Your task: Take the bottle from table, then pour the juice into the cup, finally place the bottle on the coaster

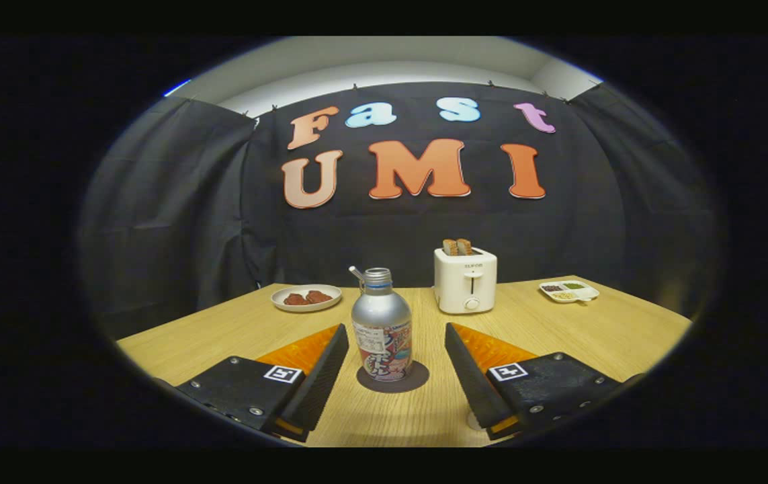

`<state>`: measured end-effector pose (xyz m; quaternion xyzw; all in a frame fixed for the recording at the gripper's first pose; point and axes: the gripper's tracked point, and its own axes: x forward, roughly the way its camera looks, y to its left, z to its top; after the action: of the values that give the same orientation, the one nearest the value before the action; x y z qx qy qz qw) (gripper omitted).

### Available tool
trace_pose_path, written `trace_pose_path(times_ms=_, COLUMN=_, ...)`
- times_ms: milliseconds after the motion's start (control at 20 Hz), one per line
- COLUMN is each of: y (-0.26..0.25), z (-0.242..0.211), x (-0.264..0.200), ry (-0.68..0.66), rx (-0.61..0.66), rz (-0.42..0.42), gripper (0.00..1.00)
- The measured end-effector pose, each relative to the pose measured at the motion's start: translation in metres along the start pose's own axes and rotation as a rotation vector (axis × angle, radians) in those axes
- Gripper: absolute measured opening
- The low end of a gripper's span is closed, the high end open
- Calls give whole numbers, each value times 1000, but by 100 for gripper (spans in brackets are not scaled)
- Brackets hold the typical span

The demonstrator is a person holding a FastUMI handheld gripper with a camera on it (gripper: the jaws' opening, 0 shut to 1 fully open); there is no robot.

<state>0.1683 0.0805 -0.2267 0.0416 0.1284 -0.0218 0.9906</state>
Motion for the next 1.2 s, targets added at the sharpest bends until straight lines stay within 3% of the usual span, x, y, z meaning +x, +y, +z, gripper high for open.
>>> trace_pose_path(times_ms=750, y=-91, z=52, x=-82, ry=-136, rx=62, rz=-31, gripper=86)
trace_pose_path(times_ms=1200, y=-135, z=95, x=-120, ry=-244, rx=7, rz=-54, gripper=86)
